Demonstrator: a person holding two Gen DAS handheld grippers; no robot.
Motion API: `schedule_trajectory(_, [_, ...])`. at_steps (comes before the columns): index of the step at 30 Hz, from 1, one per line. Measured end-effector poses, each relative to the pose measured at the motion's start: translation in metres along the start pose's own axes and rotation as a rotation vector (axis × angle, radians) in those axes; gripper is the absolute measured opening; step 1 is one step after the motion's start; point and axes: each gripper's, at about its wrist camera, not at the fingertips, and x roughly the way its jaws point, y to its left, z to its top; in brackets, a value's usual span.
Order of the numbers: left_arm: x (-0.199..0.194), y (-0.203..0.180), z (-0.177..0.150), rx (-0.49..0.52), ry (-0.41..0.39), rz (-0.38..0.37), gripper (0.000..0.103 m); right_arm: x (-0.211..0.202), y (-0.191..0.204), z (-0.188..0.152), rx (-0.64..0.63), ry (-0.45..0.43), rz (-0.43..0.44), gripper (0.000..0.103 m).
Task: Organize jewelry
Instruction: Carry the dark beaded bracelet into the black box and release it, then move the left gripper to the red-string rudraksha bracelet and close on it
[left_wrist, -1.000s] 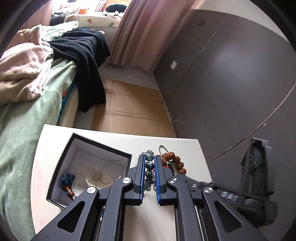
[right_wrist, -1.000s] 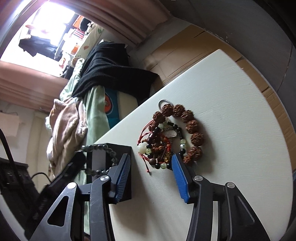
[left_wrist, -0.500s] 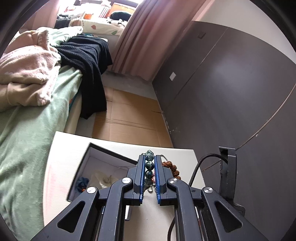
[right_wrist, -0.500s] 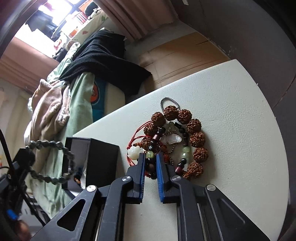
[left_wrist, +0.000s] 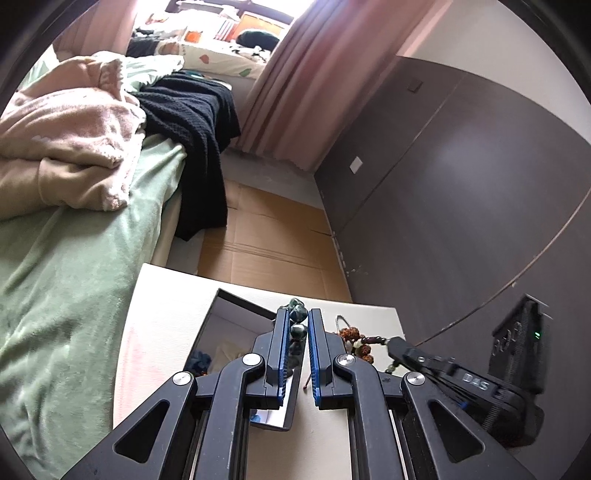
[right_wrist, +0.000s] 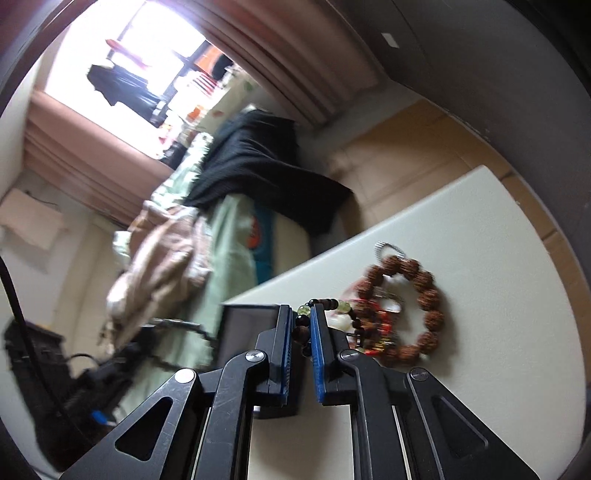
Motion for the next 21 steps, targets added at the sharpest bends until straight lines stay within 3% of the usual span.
schedule_trajectory(3, [0.006, 0.007, 0.004, -0.03, 0.029, -0.039, 0.018, -0.005, 0.012, 0.0, -0.018, -0.021, 0.058, 0.012])
schedule_trajectory(4, [0.007, 0.009, 0.005, -0.039, 0.031, -0.042, 0.037, -0.006, 0.018, 0.0, -0.03, -0.03, 0.074, 0.012])
schedule_trajectory(5, [0.006, 0.012, 0.006, -0.05, 0.022, -0.038, 0.062, -0.005, 0.022, -0.001, -0.039, -0.035, 0.084, 0.012])
schedule_trajectory(7, [-0.001, 0.019, 0.008, -0.076, -0.032, -0.013, 0.084, -0.002, 0.032, -0.001, -0.056, -0.039, 0.104, 0.012])
schedule_trajectory(21, [-0.021, 0.054, 0.02, -0.132, -0.116, 0.047, 0.085, 0.046, 0.074, -0.018, -0.105, 0.07, 0.174, 0.012])
